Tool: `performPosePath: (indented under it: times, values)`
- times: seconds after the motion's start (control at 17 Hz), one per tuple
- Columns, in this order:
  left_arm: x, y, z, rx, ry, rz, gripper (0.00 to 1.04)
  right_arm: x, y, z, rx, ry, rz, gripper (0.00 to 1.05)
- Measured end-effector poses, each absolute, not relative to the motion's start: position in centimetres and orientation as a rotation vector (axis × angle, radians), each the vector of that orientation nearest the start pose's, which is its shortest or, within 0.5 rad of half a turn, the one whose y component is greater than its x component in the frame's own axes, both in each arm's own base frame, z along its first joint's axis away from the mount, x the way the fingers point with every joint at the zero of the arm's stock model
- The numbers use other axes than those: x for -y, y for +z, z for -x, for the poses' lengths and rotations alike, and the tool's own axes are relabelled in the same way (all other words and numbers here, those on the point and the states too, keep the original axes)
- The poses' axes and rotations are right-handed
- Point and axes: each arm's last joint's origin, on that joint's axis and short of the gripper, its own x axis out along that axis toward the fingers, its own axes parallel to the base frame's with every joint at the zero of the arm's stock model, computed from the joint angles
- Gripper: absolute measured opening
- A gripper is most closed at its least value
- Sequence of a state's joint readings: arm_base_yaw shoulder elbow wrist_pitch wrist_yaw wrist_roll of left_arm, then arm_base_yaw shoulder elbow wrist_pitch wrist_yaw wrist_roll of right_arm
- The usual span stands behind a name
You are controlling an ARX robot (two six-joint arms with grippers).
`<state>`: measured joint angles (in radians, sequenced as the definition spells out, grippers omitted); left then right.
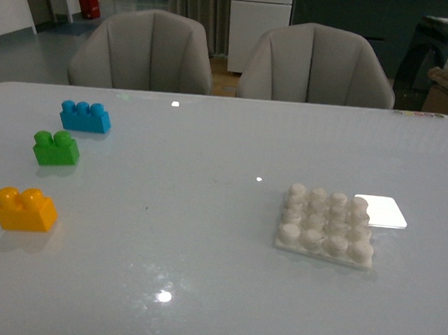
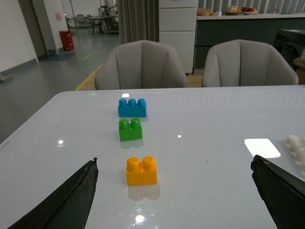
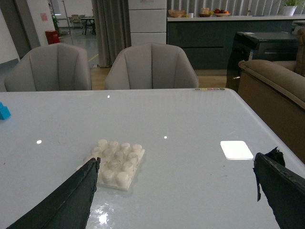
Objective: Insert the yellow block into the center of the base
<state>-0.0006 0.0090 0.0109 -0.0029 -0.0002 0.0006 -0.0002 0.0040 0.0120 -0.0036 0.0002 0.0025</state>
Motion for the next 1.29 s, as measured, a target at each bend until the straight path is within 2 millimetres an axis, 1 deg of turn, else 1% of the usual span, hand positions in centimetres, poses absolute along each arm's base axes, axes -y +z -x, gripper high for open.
performPosePath:
  times: [1.29]
  values:
    - [0.01,16.62,-9.76,-0.001,0.0,-0.001,0.98,0.0,16.69,-9.72,0.004,0.0,-0.002,0.98]
